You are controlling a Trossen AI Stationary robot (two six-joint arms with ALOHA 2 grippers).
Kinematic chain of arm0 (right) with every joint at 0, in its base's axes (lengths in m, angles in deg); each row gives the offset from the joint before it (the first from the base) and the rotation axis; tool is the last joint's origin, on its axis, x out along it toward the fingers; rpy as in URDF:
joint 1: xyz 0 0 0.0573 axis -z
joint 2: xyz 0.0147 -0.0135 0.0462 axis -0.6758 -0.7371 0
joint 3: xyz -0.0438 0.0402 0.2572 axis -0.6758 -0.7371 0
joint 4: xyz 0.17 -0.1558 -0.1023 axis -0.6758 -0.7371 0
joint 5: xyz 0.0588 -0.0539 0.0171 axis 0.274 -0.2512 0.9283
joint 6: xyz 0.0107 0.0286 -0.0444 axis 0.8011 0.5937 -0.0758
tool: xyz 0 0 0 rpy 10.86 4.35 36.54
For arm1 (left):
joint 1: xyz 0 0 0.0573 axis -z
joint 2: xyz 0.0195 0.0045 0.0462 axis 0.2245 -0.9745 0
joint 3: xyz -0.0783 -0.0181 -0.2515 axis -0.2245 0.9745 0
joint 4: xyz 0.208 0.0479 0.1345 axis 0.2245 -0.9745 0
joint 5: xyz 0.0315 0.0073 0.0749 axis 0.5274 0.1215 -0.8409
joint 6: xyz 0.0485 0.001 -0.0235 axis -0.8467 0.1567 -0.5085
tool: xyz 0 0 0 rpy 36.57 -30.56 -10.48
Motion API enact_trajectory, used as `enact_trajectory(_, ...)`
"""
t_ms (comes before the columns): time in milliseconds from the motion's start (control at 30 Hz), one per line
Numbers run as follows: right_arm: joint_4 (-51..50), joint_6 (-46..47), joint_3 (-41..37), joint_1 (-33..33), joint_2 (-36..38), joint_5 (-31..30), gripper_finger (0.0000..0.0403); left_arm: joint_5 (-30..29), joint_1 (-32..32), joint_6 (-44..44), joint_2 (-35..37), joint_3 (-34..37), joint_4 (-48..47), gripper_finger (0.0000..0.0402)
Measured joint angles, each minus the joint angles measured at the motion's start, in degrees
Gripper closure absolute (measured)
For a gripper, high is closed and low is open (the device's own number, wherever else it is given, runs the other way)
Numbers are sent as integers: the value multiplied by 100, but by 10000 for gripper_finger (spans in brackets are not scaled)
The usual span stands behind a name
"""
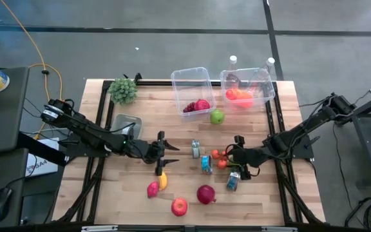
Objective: Pick & Place Food Item
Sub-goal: Put the yellow tuna can into the gray bin
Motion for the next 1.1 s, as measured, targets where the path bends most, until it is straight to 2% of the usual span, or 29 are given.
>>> enact_trajectory(300, -56, 269, 0, -27, -2, 98, 188, -233, -29, -15, 1, 2, -172, 202)
enact_trajectory(567, 515, -339, 0, -42, -2, 49, 188, -231, -199, 54, 1, 2, -172, 202)
enact_trajectory(733, 545, -330, 0, -42, -2, 92, 188, -228, -199, 364, 1, 2, -172, 202)
enact_trajectory(1100, 740, -460, 0, -42, -2, 93, 188, -224, -199, 388, 1, 2, -174, 202)
